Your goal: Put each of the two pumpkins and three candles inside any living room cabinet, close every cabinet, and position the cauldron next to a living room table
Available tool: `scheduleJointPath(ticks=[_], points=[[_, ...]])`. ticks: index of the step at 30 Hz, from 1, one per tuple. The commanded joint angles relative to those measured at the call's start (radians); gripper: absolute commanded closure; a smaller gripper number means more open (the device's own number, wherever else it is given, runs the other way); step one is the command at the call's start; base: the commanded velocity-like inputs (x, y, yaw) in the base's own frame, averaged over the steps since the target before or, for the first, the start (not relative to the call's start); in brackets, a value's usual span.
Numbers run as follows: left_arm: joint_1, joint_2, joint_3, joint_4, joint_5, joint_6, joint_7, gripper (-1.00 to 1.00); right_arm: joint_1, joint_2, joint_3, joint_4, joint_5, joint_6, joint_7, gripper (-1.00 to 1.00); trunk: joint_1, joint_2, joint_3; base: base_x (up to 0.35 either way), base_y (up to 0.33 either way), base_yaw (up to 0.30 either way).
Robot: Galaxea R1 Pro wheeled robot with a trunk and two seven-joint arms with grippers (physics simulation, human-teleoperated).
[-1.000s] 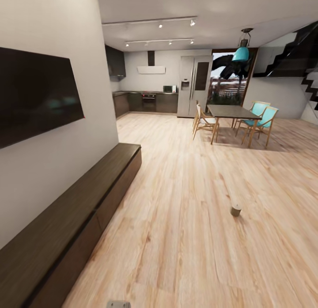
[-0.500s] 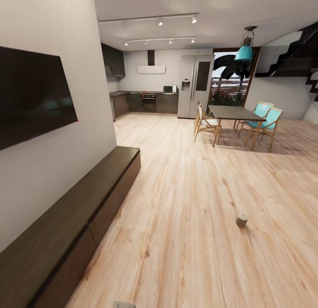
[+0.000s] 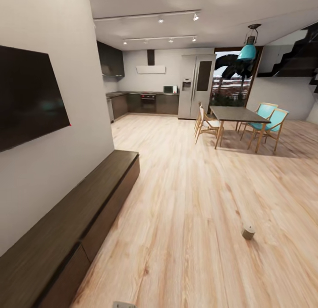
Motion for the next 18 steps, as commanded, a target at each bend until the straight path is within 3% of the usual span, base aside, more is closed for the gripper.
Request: scheduleJointPath(ticks=[1, 6, 18], points=[[0.000, 0.000, -0.003, -0.002, -0.009, 0.006, 0.005, -1.00, 0.000, 0.000, 0.000, 0.000, -0.010, -0.005, 0.001, -1.00, 0.001, 0.000, -0.001, 0.342, 0.000, -0.022], [0.000, 0.000, -0.004, -0.002, -0.009, 0.006, 0.005, -1.00, 0.000, 0.000, 0.000, 0.002, -0.011, -0.004, 0.001, -1.00, 0.001, 0.000, -0.001, 0.342, 0.000, -0.140], [0.000, 0.000, -0.006, -0.002, -0.009, 0.006, 0.005, -1.00, 0.000, 0.001, 0.000, 0.002, -0.011, -0.005, 0.001, -1.00, 0.001, 0.000, -0.001, 0.342, 0.000, -0.005]])
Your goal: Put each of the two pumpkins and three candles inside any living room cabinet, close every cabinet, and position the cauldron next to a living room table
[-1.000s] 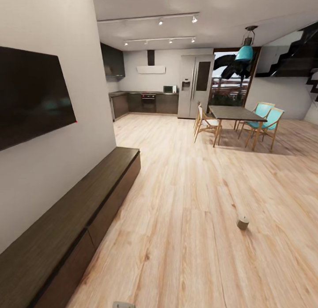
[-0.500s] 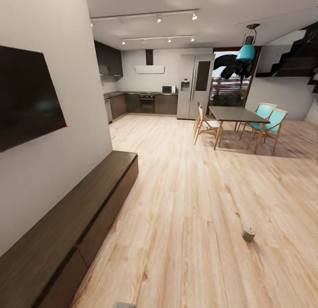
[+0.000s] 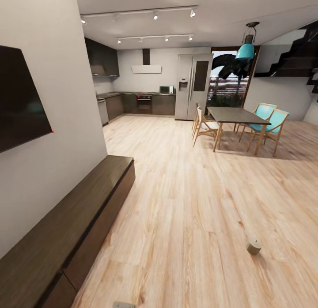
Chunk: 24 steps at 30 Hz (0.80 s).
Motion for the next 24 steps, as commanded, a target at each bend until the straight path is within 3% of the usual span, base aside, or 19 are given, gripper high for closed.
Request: scheduleJointPath(ticks=[1, 7, 19, 24], points=[[0.000, 0.000, -0.003, -0.002, -0.009, 0.006, 0.005, -1.00, -0.001, 0.000, 0.000, 0.000, -0.010, -0.005, 0.001, -1.00, 0.001, 0.000, -0.001, 0.342, 0.000, -0.037], [0.000, 0.000, -0.003, -0.002, -0.009, 0.006, 0.005, -1.00, -0.001, 0.000, 0.001, 0.001, -0.010, -0.005, 0.001, -1.00, 0.001, 0.000, -0.001, 0.342, 0.000, -0.141], [0.000, 0.000, -0.003, -0.002, -0.009, 0.006, 0.005, -1.00, -0.001, 0.000, 0.001, 0.002, -0.010, -0.005, 0.001, -1.00, 0.001, 0.000, -0.001, 0.342, 0.000, -0.018], [0.000, 0.000, -0.004, -0.002, -0.009, 0.006, 0.005, -1.00, -0.001, 0.000, 0.001, 0.002, -0.010, -0.005, 0.001, -1.00, 0.001, 0.000, 0.001, 0.342, 0.000, -0.227]])
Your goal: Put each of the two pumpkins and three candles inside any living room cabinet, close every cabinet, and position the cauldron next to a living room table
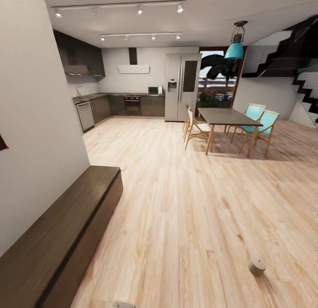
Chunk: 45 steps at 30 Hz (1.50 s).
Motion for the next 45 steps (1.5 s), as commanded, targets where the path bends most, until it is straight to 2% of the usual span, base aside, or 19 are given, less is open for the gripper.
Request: scheduleJointPath(ticks=[1, 8, 45], points=[[0.000, 0.000, -0.003, -0.002, -0.009, 0.006, 0.005, -1.00, -0.001, 0.000, 0.000, 0.000, -0.010, -0.005, 0.001, -1.00, 0.001, 0.000, -0.001, 0.342, 0.000, -0.257], [0.000, 0.000, -0.003, -0.002, -0.009, 0.006, 0.005, -1.00, -0.001, 0.000, 0.000, 0.000, -0.010, -0.005, 0.001, -1.00, 0.001, 0.000, 0.002, 0.342, 0.000, -0.204], [0.000, 0.000, -0.006, -0.002, -0.009, 0.006, 0.006, -1.00, -0.001, 0.001, 0.000, 0.000, -0.010, -0.005, 0.001, -1.00, 0.001, 0.000, 0.002, 0.342, -0.008, -0.013]])
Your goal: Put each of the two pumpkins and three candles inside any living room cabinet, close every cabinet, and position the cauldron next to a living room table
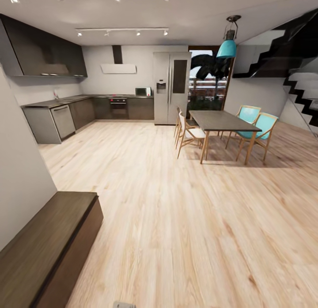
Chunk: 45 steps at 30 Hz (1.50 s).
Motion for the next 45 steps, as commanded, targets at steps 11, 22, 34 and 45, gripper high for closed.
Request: scheduleJointPath(ticks=[11, 22, 34, 45], points=[[0.000, 0.000, -0.004, -0.002, -0.009, 0.006, 0.005, -1.00, -0.001, 0.001, 0.001, 0.000, -0.010, -0.005, 0.001, -1.00, 0.001, 0.000, -0.001, 0.342, -0.098, 0.000], [0.000, -0.001, -0.004, -0.002, -0.010, 0.006, 0.005, -1.00, -0.001, 0.001, 0.002, 0.000, -0.010, -0.005, 0.001, -1.00, 0.001, 0.000, -0.001, 0.342, -0.091, 0.000], [0.000, -0.001, -0.004, -0.002, -0.010, 0.006, 0.005, -1.00, -0.001, 0.001, 0.002, 0.000, -0.010, -0.005, 0.001, -1.00, 0.001, 0.000, -0.001, 0.342, -0.074, 0.000], [0.000, -0.001, -0.004, -0.002, -0.010, 0.006, 0.005, -1.00, -0.001, 0.001, 0.003, -0.001, -0.010, -0.005, 0.001, -1.00, 0.001, 0.000, -0.001, 0.342, -0.028, 0.000]])
